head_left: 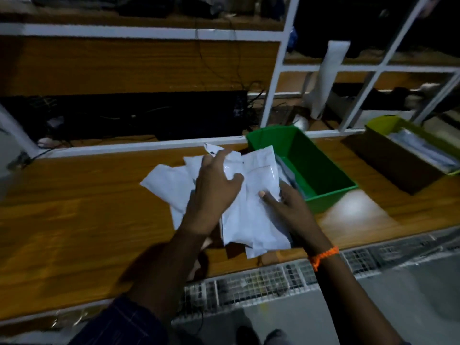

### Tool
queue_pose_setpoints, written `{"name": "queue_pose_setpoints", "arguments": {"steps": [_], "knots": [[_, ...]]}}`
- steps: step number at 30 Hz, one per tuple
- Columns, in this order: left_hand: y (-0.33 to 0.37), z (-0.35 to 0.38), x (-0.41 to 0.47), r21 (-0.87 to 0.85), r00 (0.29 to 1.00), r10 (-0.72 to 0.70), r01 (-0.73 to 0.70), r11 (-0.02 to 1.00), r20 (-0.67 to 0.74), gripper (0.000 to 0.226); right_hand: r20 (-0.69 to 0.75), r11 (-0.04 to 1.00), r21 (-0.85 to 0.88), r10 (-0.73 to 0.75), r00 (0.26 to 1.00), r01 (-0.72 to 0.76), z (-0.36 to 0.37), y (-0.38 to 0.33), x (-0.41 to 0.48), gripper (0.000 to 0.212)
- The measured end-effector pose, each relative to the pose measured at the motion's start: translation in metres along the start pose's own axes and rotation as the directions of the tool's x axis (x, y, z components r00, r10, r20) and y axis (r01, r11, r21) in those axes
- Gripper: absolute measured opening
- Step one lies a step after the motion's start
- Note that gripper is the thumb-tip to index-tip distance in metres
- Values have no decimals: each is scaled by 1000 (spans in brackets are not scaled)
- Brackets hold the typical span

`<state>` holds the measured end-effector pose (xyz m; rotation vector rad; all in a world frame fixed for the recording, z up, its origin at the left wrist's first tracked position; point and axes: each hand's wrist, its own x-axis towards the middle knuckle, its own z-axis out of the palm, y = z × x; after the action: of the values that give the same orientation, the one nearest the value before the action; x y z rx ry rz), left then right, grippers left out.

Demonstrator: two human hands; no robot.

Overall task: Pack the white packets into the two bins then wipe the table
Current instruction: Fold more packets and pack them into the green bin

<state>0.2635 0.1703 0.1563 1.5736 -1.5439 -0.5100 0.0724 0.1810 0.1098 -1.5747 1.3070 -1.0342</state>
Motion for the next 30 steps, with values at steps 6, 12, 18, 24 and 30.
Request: {"name": "queue_pose_setpoints", "arguments": {"steps": [6, 12, 18, 24, 30], "knots": [[75, 82, 40, -103, 987, -56, 72, 992, 154, 56, -133, 936, -351, -27, 991, -22, -116, -12, 17, 29], [106, 162, 109, -45, 943, -178, 198, 979, 281, 74, -203, 774, -630, -81, 976, -67, -192, 5, 94, 34], [68, 253, 144, 162, 940, -248, 214, 963, 234, 37, -59, 678, -734, -19, 998, -31, -175, 42, 140, 27], [49, 254, 129, 229, 966, 20, -81, 970, 256, 38, -68, 596, -800, 27, 997, -71, -162, 68, 170, 22], [26, 253, 126, 304, 710, 117, -437, 847, 695, 19, 149, 630, -769, 344, 927, -110, -143, 106, 168, 28]]}}
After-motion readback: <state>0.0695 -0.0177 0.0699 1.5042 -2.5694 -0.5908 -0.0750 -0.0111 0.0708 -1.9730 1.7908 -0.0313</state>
